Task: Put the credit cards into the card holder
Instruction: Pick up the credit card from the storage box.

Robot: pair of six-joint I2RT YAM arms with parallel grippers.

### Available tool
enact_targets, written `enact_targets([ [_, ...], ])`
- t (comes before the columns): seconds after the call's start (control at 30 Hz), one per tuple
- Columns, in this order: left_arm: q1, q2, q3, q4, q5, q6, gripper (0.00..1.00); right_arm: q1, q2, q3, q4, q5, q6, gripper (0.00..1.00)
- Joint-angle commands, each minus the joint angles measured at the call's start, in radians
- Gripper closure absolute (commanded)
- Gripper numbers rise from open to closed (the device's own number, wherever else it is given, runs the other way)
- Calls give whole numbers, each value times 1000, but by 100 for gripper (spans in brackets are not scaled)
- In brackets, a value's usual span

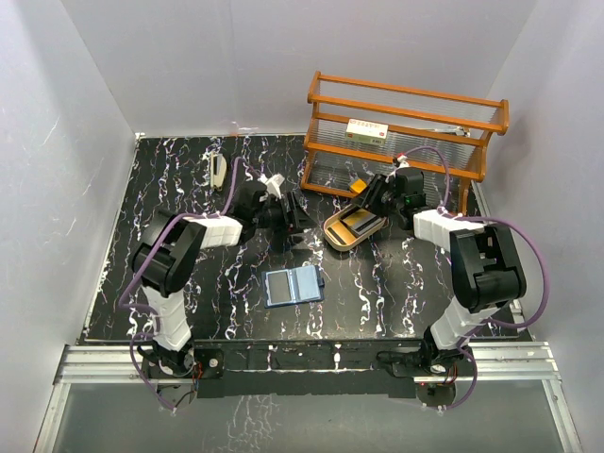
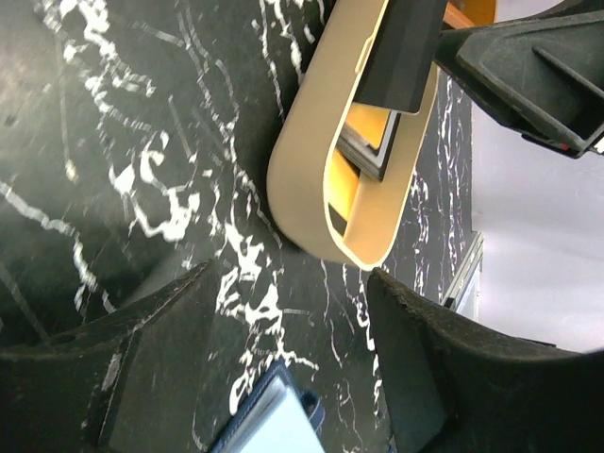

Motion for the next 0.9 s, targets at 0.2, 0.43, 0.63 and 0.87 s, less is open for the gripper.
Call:
enact_targets([
  [0.2,-40,143,158,131,50,-39,39,3,40,68,64,5,27,66],
  [0.43,-53,195,193,147,73,-52,41,4,40,62,34,49,79,65],
  [0.63,-73,223,206,168,93,-72,43,3,60,101,-41,83,105,75],
  [0.87,-95,224,201,185,96,-80,44,3,43,130,-143,168,133,82],
])
